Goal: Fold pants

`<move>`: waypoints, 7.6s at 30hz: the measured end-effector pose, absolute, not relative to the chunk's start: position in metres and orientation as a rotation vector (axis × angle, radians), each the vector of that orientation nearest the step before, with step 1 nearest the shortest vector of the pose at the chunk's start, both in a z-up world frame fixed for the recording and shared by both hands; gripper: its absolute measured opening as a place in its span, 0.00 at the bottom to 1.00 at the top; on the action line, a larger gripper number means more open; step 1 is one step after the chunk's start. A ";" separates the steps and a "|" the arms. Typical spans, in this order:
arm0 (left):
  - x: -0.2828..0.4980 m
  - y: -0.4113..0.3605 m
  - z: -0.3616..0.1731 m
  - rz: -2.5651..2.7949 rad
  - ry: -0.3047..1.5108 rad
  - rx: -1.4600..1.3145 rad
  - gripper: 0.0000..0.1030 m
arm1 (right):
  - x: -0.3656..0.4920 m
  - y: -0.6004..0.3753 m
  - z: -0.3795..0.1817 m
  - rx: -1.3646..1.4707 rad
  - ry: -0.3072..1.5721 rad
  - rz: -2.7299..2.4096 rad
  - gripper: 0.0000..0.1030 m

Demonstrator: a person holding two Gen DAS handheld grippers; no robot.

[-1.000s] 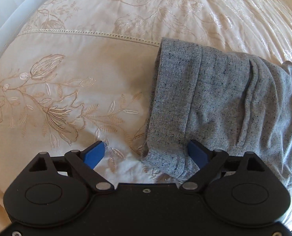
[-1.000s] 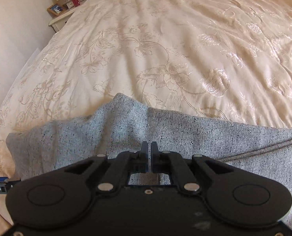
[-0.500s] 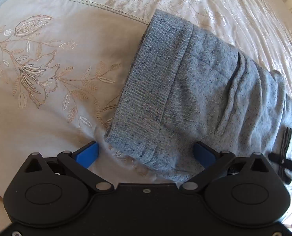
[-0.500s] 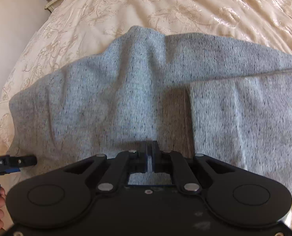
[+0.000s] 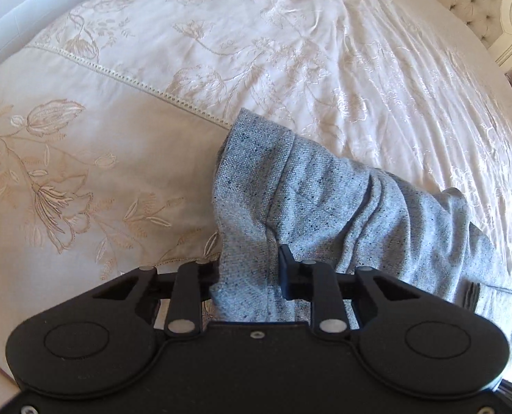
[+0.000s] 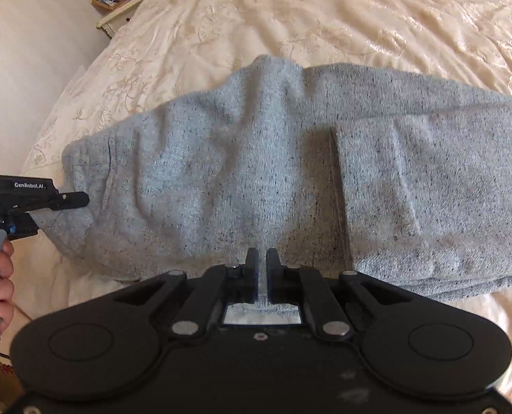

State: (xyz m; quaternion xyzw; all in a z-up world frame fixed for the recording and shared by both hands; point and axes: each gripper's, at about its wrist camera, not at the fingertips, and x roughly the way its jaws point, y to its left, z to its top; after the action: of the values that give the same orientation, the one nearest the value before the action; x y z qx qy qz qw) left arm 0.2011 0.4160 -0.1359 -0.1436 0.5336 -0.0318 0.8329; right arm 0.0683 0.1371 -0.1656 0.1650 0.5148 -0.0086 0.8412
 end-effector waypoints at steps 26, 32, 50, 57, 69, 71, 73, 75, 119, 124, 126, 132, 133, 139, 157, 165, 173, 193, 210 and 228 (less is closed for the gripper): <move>0.096 0.124 0.050 -0.379 0.695 0.149 0.22 | 0.046 -0.046 -0.152 0.587 1.052 0.108 0.09; 0.099 -0.005 -0.048 -0.533 0.960 0.187 0.34 | 0.020 -0.131 -0.175 0.560 1.131 -0.044 0.10; 0.116 0.090 -0.147 -0.230 1.299 0.273 0.33 | 0.070 -0.154 -0.134 0.437 0.952 0.065 0.23; 0.087 0.077 -0.130 -0.376 1.229 0.384 0.33 | 0.126 -0.147 -0.170 0.314 1.069 0.022 0.14; 0.139 0.069 -0.133 -0.339 1.234 0.313 0.60 | 0.048 -0.125 -0.169 0.240 1.172 -0.050 0.38; 0.132 0.065 -0.158 -0.346 1.321 0.379 0.60 | 0.032 -0.127 -0.173 0.290 1.170 -0.075 0.42; 0.120 0.066 -0.164 -0.352 1.292 0.417 0.61 | 0.026 -0.130 -0.173 0.326 1.187 -0.087 0.43; 0.118 0.068 -0.161 -0.356 1.287 0.416 0.62 | 0.025 -0.133 -0.171 0.344 1.189 -0.097 0.44; 0.190 0.158 -0.180 -0.369 1.318 0.243 0.85 | 0.073 -0.210 -0.205 0.592 1.198 0.089 0.57; 0.187 0.164 -0.186 -0.466 1.328 0.182 0.86 | 0.064 -0.217 -0.208 0.652 1.166 0.109 0.60; 0.189 0.163 -0.188 -0.464 1.332 0.176 0.89 | 0.064 -0.219 -0.209 0.669 1.152 0.124 0.60; 0.204 0.158 -0.188 -0.467 1.318 0.139 0.93 | 0.074 -0.214 -0.212 0.677 1.131 0.185 0.63; 0.207 0.154 -0.191 -0.467 1.316 0.150 0.95 | 0.076 -0.211 -0.212 0.681 1.123 0.185 0.65; 0.210 0.147 -0.197 -0.456 1.290 0.078 0.95 | 0.074 -0.213 -0.213 0.767 1.100 0.163 0.67; 0.182 0.166 -0.100 -0.402 1.095 -0.095 0.14 | 0.087 -0.154 -0.084 0.487 0.961 0.201 0.28; 0.260 0.189 -0.054 -0.299 1.018 -0.039 0.28 | 0.197 -0.143 -0.060 0.484 0.889 0.259 0.31; 0.288 0.207 -0.075 0.027 1.114 -0.055 0.39 | 0.235 -0.124 -0.078 0.220 1.002 -0.049 0.42; 0.179 0.139 0.017 -0.029 1.064 0.050 0.56 | 0.120 -0.054 0.030 0.208 0.904 0.000 0.40; 0.137 0.128 0.036 -0.053 1.057 0.078 0.67 | 0.079 -0.055 0.042 0.196 0.914 -0.011 0.40; 0.128 0.134 0.039 -0.050 1.069 0.075 0.67 | 0.070 -0.047 0.051 0.165 0.908 0.008 0.40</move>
State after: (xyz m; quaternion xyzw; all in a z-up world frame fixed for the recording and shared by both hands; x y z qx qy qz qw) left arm 0.1280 0.1336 0.0386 0.0357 0.5094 -0.0237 0.8594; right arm 0.0697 -0.0469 0.0509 0.0797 0.4379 0.0039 0.8955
